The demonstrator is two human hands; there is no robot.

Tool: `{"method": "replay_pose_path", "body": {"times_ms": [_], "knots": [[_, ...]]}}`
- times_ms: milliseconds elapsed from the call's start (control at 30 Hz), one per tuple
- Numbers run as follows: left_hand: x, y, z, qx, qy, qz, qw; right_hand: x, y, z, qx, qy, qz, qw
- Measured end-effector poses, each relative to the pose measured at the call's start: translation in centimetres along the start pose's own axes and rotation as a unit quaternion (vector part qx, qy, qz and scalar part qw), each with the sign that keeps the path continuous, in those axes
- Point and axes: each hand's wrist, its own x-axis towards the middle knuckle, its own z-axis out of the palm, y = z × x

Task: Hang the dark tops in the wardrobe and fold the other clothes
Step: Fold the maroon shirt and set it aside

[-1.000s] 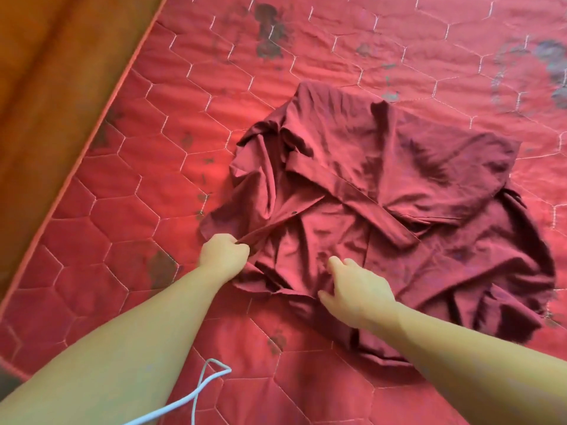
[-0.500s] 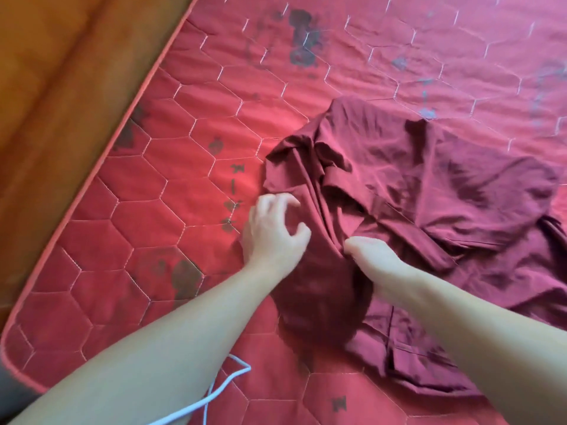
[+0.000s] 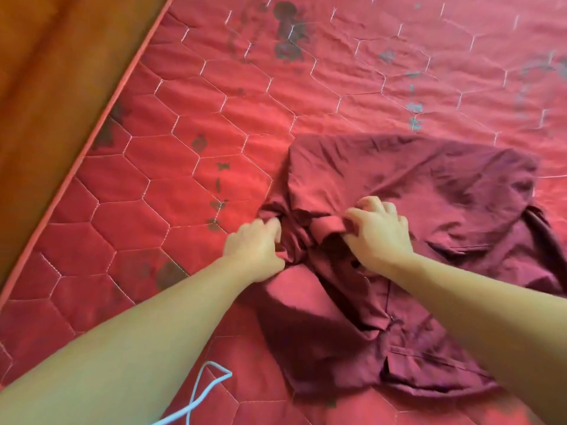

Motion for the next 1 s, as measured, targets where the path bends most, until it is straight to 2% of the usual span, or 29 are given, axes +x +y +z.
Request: {"method": "replay_pose_path", "body": {"times_ms": [67,100,167,200,333,433,533,600,700,833,1000], "knots": [[0.1,1.1,-0.6,-0.039,0.133,0.059,0.989,0.4,-0.8,-0.4,0.1,0.026,-0.015,0.995],[0.3,1.9,-1.0,-0.059,0.161,0.103,0.98,0.3,-1.2,-0.6,0.17,0.027,-0.031,0.985],[0.9,3.5,-2.0,-0.089,0.156,0.171,0.969,-0.2,-1.6,-1.3,0.266,0.042,-0.077,0.96],[1.2,4.2,-2.3,-0.108,0.142,0.188,0.966,-0.7,-1.6,-1.9,0.276,0.056,-0.096,0.955],[1.6,6.2,-3.7,-0.259,0.11,0.161,0.946,-2.0,1.9,-3.1,0.212,0.076,-0.092,0.97],[1.7,7.3,-5.3,-0.373,0.12,0.15,0.908,-2.4,6.4,-3.1,0.109,0.07,-0.007,0.992],[1.9,8.0,-6.8,-0.382,0.142,0.142,0.902,-2.5,10.5,-4.3,0.106,0.1,0.11,0.983],[2.0,8.5,-7.3,-0.371,0.16,0.133,0.905,-2.5,12.5,-5.7,0.13,0.132,0.144,0.972],[2.3,9.9,-8.2,-0.358,0.194,0.11,0.907,-2.0,14.5,-8.7,0.172,0.162,0.13,0.963],[1.1,12.6,-11.2,-0.367,0.19,0.117,0.903,-1.9,15.3,-14.8,0.182,0.165,0.082,0.966],[-2.5,16.7,-21.2,-0.299,0.223,0.164,0.913,-3.7,15.4,-26.9,0.105,0.175,0.042,0.978]]}}
